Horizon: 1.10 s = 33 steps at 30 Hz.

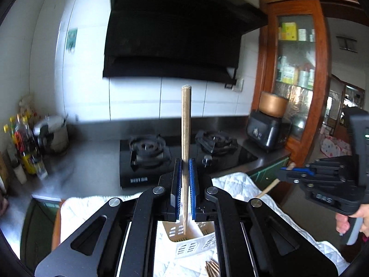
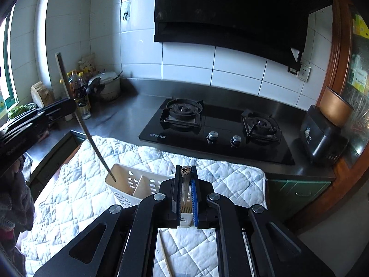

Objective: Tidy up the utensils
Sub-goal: 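Lift the left tool's chopstick into the white holder while the right tool inserts its own, then open both tools to release the chopsticks standing in the holder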

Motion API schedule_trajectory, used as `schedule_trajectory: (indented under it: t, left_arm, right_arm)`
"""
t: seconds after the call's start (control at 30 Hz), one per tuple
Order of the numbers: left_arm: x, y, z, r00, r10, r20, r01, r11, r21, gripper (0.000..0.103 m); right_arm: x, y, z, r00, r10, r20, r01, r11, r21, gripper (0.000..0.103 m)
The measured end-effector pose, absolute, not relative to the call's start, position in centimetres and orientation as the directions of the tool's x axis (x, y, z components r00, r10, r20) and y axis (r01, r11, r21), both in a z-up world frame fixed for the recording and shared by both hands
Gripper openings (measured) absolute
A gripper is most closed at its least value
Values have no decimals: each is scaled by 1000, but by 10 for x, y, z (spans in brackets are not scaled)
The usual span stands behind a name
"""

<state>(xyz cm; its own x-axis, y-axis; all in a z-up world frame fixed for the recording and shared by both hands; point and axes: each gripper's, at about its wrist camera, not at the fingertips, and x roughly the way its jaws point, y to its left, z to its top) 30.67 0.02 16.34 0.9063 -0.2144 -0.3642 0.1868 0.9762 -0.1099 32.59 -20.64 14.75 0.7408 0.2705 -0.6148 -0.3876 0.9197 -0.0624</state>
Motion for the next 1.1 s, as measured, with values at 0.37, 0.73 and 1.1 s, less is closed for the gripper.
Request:
schedule_trajectory:
  t: [0.37,0.73,1.1]
  left_arm:
    - [337,25,98,845,-239,-478,158,966,-204,5]
    - [334,22,91,832,-242,-499,164,967,-196,11]
    - [242,-6,123,877,-217,-428,209,976,-66,32]
  right_arm:
    - [332,-205,108,707,268,-654,-385,922,-38,7]
    - [325,-220,111,732,272,-624,-360,933,-15,23]
    - [241,-258,117,767,342,-543,-392,920,25,35]
